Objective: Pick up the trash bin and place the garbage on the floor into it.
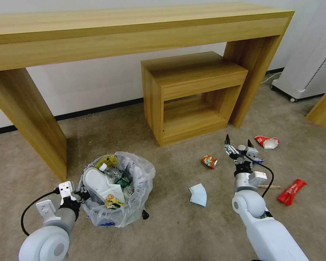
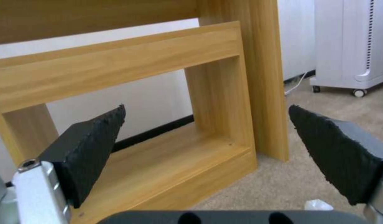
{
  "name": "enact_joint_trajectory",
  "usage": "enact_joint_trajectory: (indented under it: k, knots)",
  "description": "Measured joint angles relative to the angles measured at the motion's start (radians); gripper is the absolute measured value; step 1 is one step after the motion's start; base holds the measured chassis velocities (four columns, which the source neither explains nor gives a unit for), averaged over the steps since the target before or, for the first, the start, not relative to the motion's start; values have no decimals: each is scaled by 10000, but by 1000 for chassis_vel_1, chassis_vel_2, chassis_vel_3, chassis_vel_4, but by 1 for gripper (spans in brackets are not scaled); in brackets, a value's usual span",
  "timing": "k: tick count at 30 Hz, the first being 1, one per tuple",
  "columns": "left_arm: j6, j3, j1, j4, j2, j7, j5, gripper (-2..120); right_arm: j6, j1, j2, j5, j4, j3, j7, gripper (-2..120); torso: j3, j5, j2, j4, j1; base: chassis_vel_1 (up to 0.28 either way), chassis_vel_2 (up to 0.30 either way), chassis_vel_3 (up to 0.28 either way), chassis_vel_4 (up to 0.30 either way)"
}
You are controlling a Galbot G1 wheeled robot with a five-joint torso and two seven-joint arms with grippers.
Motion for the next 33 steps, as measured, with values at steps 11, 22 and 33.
enact_joint_trajectory:
  k: [11, 22, 33]
  knots:
    - [200, 105, -5, -84, 80, -18, -283, 1, -17, -130, -295, 370, 85, -203, -247, 100, -2, 0, 0, -1, 0, -24, 27, 26, -32]
    - [243, 130, 5, -82, 106, 26, -283, 1, -227, -237, -539, 355, 82, -334, -264, 100, -1, 0, 0, 0, 0, 0, 0, 0, 0]
    - [220, 140, 32, -82, 56, 40, -221, 1, -230, -265, -548, 326, 82, -319, -248, 100, -1, 0, 0, 0, 0, 0, 0, 0, 0]
